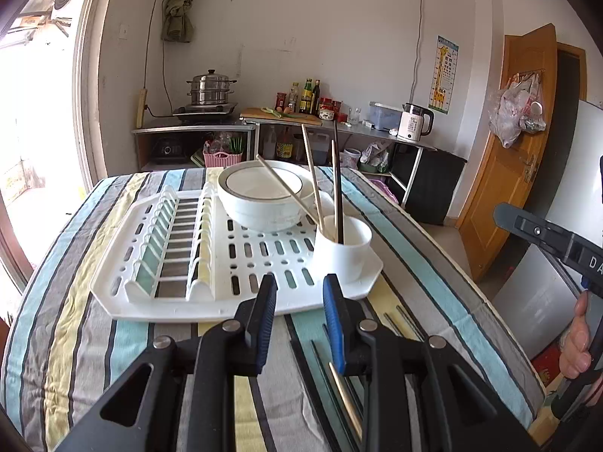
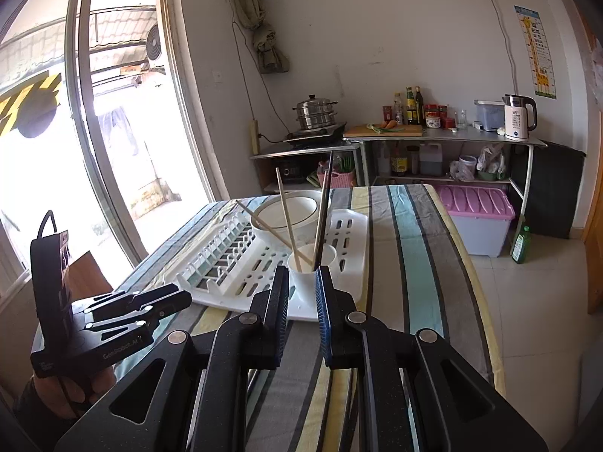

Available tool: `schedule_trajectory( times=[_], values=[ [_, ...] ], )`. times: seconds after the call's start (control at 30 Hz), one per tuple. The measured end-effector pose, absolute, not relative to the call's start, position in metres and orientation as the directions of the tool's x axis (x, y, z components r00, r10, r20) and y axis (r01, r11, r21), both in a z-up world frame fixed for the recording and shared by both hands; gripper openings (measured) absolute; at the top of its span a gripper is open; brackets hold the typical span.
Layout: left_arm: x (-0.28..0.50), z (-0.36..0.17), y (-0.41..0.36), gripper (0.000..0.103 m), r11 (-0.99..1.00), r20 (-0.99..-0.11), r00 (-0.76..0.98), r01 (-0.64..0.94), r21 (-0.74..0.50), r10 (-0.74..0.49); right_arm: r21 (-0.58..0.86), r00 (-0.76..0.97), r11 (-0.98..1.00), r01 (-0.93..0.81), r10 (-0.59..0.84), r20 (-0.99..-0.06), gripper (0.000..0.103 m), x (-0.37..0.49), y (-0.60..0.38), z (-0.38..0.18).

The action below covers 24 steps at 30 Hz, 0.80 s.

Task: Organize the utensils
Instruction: 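Open both tools and move them down to the chopsticks on the cloth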

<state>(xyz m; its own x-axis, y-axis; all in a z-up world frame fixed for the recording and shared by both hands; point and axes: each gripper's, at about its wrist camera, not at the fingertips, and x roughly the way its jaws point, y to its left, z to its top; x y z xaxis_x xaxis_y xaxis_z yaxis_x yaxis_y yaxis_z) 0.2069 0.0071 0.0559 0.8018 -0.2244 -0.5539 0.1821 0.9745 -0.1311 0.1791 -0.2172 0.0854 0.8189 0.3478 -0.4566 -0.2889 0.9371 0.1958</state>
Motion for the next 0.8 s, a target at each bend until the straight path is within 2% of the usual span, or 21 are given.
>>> schedule_trajectory(
  times=[0.43,0.8],
  values=[
    [0.143,0.011,0.013,0.027,0.975,-0.638,0.738,0.153,-0.161,-0.221,0.210,0.761,0.934,-0.289,0.357,-0.542,0.015,0.124,-0.213,0.040],
    [0.159,-0.007,0.004,0.027,0.976,-0.698,0.682,0.148,-0.158,-0.217,0.232,0.718,0.931,-0.282,0.365,-0.593,0.015,0.139,-0.200,0.022]
  ],
)
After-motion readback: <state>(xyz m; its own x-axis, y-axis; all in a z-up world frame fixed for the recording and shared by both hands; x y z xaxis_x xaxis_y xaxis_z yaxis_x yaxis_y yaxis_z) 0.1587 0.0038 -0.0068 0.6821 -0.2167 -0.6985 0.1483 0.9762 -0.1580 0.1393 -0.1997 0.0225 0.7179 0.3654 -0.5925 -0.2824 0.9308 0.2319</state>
